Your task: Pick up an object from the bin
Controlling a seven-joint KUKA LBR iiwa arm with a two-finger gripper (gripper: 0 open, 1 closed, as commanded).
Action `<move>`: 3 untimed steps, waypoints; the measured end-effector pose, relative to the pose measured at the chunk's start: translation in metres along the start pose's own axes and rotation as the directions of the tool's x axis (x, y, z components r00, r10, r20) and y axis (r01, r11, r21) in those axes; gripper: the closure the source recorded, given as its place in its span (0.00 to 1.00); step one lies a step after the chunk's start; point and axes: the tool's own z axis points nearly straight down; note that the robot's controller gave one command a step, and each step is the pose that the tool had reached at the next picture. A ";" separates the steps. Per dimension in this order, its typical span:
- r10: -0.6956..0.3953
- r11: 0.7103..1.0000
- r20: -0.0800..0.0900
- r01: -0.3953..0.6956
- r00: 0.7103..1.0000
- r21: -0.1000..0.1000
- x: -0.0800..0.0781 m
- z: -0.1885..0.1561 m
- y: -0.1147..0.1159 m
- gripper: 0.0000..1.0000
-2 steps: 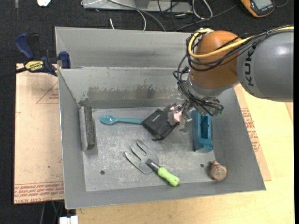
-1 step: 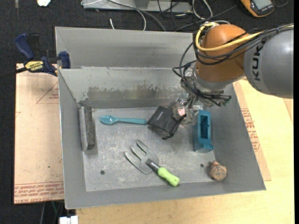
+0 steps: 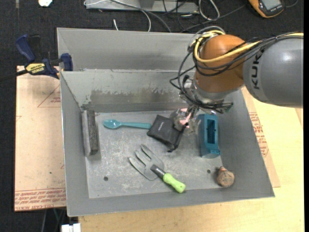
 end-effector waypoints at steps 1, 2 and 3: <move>-0.065 0.998 -0.001 0.065 0.998 -0.006 -0.024 0.042 0.023 1.00; -0.050 0.999 0.003 0.050 0.999 -0.007 -0.013 0.018 0.007 1.00; -0.029 0.999 0.001 0.029 1.000 -0.013 -0.003 -0.041 0.015 1.00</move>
Offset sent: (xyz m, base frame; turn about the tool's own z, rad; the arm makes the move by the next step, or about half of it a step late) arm 0.0026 0.0116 -0.0164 -0.0531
